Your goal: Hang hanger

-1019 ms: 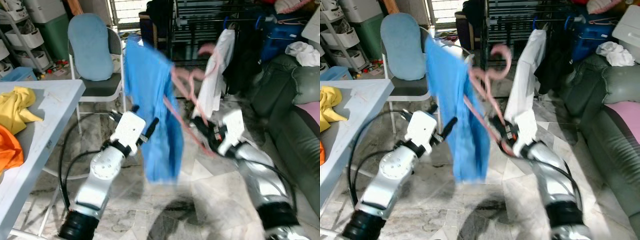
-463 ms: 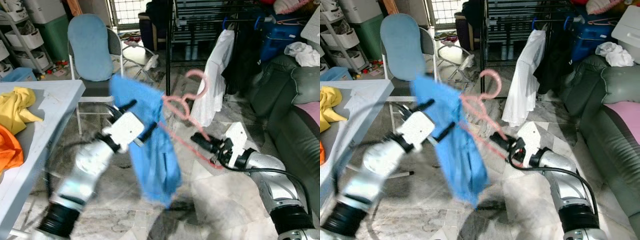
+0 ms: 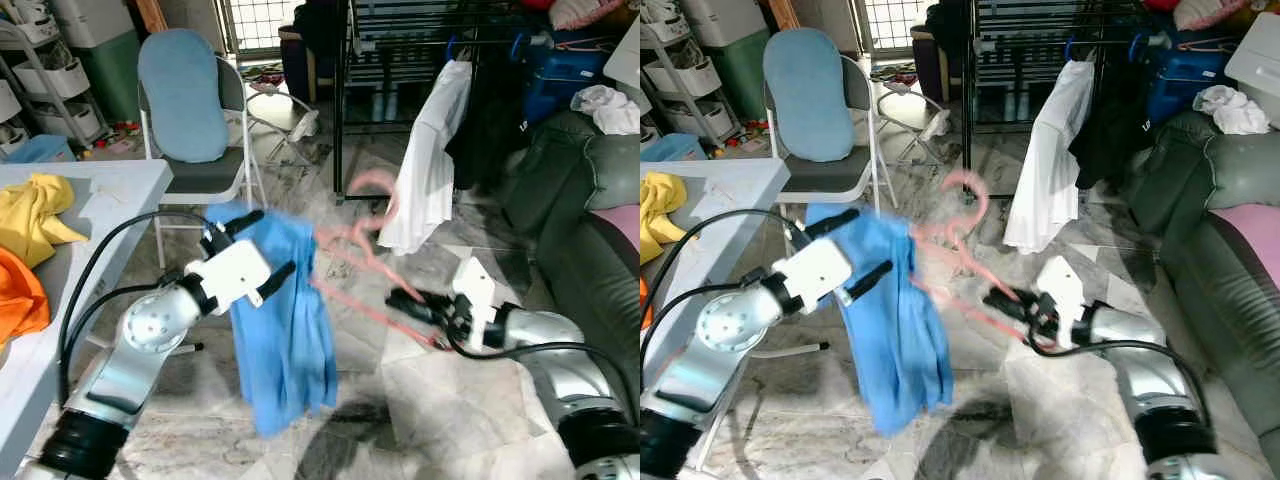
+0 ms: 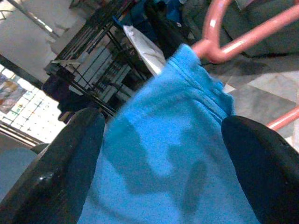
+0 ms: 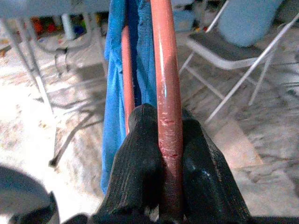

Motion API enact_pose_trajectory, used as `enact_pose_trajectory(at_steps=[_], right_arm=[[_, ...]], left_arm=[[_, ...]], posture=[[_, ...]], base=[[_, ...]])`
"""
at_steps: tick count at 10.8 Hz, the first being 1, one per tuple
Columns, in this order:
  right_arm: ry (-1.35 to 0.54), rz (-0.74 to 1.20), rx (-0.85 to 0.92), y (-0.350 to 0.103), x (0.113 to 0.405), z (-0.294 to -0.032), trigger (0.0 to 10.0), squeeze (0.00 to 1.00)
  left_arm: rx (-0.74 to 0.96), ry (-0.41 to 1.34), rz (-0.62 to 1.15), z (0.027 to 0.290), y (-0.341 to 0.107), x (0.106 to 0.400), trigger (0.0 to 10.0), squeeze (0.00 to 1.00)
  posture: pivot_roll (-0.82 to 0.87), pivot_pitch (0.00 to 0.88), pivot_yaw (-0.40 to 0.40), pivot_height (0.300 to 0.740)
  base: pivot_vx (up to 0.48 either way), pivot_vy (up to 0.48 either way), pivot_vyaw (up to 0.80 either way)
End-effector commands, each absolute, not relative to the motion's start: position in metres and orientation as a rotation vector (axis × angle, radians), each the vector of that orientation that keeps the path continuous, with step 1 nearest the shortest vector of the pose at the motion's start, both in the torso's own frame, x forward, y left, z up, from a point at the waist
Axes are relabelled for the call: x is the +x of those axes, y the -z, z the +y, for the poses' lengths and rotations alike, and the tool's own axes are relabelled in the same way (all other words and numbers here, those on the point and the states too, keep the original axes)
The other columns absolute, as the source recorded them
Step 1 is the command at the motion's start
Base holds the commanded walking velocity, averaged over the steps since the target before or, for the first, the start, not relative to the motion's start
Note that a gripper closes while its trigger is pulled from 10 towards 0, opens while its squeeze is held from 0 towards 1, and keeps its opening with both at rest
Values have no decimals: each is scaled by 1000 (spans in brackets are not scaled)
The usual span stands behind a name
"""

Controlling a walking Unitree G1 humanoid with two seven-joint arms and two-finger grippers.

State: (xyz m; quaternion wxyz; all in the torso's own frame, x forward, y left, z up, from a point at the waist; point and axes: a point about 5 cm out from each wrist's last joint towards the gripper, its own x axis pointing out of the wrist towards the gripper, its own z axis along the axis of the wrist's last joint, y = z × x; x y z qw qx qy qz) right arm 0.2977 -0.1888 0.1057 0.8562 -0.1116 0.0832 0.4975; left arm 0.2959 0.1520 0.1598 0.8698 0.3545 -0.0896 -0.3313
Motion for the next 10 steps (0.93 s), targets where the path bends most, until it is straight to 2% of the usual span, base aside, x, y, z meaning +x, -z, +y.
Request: enact_pose_trajectory(at_steps=[1,3,6,7,8,10], right_arm=[[-1090,125,-268,-118,302,-188,10000,0],[-1145,151,-324,-118,301,-192,10000,0],[-1210,144,-408,-120,300,-189,10000,0],[-1220,127,-443,-124,303,-187,10000,0],[-1222,123,-454,-125,303,-187,10000,0],[-1230,112,-494,-128,305,-188,10000,0]], left_arm=[[764,711,-175,157,-158,294,10000,1000],[831,726,-156,171,-158,294,10000,1000],[850,834,-55,175,-149,294,10000,1000],[844,836,-59,176,-150,298,10000,373],[843,837,-59,176,-150,299,10000,0],[840,900,-29,173,-149,302,10000,0]], posture=[[9,0,47,740],[12,0,50,740],[14,1,54,740],[7,2,56,740],[7,2,56,740],[-1,3,55,740]], base=[[0,0,0],[0,0,0],[0,0,0],[0,0,0],[0,0,0],[0,0,0]])
